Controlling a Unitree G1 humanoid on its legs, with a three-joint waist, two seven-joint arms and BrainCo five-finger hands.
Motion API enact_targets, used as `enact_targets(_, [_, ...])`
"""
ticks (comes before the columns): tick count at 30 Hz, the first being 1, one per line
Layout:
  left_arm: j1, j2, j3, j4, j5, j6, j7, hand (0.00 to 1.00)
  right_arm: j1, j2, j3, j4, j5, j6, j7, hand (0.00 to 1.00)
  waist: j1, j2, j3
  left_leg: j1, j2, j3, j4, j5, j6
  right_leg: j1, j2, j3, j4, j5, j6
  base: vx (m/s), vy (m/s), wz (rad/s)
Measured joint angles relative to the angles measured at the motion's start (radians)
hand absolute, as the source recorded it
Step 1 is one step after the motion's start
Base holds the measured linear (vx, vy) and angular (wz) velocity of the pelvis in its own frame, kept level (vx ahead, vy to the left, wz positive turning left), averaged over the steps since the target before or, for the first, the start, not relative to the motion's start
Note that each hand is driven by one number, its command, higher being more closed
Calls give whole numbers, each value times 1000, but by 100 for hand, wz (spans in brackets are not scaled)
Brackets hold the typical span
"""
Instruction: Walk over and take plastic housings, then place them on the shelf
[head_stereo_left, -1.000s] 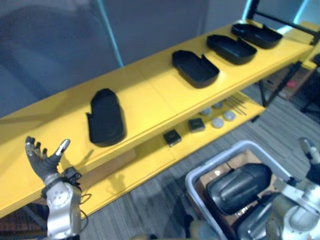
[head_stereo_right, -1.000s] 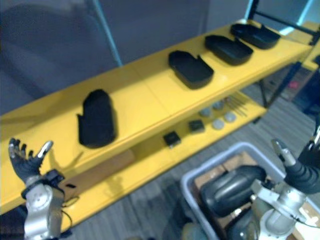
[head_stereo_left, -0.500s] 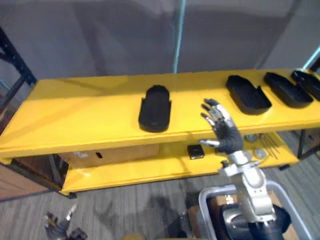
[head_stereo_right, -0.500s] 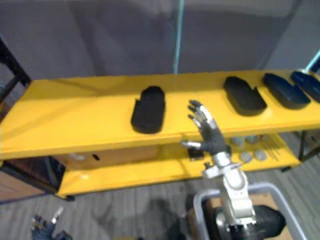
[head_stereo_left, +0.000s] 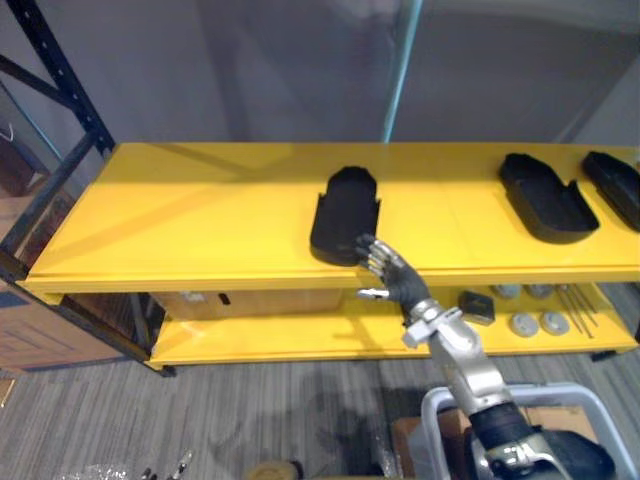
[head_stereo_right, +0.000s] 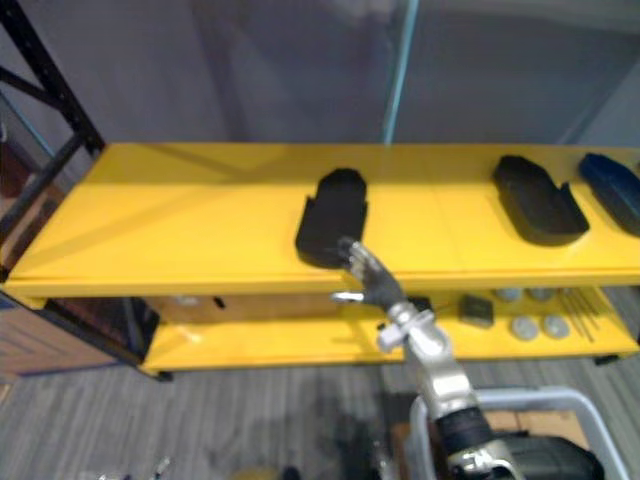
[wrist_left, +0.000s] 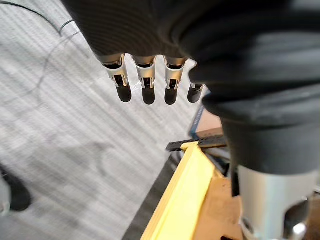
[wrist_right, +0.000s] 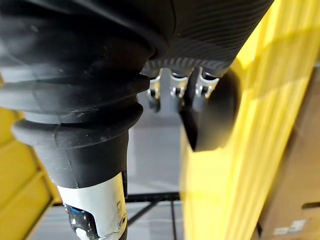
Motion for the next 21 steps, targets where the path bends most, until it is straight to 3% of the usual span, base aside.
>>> enact_targets(7, [-4, 1, -24, 48, 22, 15, -21, 0, -28, 14, 38, 52, -1, 12, 37, 0, 19, -3, 21, -2, -3, -6, 0, 0, 0, -13, -7, 0, 26, -14, 7, -15, 17, 1])
enact_targets(16, [-8, 2, -23, 80, 28, 12, -30, 0, -42, 21, 64, 65, -10, 16, 74, 0, 19, -18, 34, -3, -8, -19, -5, 1, 1, -16, -14, -7, 45, -28, 9, -8, 8, 4])
enact_targets(19, [-16, 2, -23, 80, 30, 8, -33, 0, -43, 22, 69, 65, -53, 19, 36, 0, 19, -14, 37, -3, -9, -20, -4, 1, 1, -17, -15, -7, 44, -28, 9, 36, 32, 1])
enact_targets(21, [-19, 2, -24, 80, 50, 0, -33, 0, -44, 24, 68, 65, -68, 20, -28, 0, 19, -8, 41, -3, -9, -20, -4, 1, 1, -17, -15, -7, 44, -28, 9, 14, 16, 0])
